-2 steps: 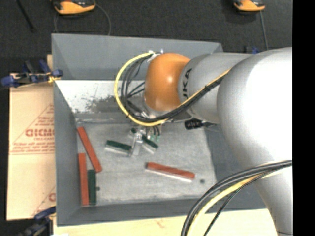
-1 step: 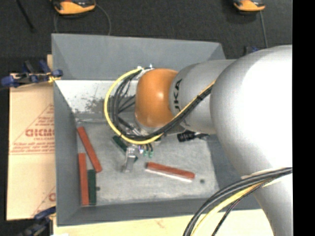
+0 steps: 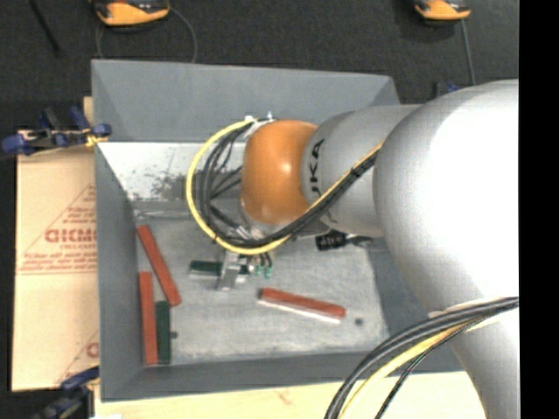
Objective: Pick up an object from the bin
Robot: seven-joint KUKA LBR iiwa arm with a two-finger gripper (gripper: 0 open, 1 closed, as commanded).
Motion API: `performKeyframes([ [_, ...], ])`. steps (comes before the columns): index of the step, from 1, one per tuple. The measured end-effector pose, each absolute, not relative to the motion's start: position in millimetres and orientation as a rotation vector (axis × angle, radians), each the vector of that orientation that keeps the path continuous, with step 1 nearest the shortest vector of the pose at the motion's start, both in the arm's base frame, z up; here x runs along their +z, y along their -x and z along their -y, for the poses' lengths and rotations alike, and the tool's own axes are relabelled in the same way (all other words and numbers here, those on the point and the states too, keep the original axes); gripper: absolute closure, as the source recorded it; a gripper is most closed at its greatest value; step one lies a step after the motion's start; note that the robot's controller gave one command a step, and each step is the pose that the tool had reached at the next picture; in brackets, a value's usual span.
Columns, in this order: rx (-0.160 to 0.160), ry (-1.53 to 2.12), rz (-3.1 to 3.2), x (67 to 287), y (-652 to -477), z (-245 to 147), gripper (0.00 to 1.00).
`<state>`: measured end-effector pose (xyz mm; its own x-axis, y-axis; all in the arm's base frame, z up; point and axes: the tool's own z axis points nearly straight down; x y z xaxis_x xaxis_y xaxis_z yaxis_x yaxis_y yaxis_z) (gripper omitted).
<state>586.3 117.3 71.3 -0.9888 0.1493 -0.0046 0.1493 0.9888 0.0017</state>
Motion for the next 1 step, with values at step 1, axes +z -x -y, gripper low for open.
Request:
performKeyframes([
  [1,0.007,-0.248,-3.121,209.5,-580.7,-146.4,1.00],
])
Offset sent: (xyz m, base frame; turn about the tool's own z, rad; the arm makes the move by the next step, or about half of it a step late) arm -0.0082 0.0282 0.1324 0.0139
